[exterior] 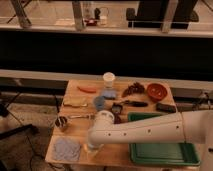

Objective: Place apple in tray

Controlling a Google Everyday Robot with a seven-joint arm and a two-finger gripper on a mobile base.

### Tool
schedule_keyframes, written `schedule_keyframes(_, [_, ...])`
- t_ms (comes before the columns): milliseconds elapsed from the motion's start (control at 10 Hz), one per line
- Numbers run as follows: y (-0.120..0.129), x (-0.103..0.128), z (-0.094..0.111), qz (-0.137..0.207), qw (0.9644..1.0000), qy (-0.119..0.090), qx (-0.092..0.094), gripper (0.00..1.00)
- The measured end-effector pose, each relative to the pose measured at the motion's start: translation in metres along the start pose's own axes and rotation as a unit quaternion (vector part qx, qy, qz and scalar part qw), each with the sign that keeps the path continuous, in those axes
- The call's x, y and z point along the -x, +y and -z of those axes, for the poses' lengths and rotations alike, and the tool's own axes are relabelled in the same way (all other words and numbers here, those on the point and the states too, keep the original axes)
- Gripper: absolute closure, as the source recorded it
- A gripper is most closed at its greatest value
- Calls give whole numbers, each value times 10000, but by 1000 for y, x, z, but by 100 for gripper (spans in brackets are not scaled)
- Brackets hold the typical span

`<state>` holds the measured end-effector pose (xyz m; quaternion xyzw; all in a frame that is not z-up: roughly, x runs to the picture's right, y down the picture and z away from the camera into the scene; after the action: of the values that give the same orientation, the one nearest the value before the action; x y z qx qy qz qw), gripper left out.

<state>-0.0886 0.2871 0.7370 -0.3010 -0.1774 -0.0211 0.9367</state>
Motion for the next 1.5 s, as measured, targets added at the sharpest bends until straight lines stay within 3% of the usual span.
schedule_keyframes(200, [-3,-6,18,-83,9999,-25,-85,74])
schedule_keyframes(500, [-8,-41,47,-492,9983,-171,-250,79])
schedule_keyframes(800, [-11,-104,77,-1023,9937,-174,-428,88])
schedule_keyframes(1000, [-16,-155,106,-1362,9890,-59,-575,94])
schedule_keyframes(1200, [-27,-191,132,-1592,9845,84,-733,98])
schedule_keyframes(1500, [-53,-220,138,-1993,9760,307,-821,100])
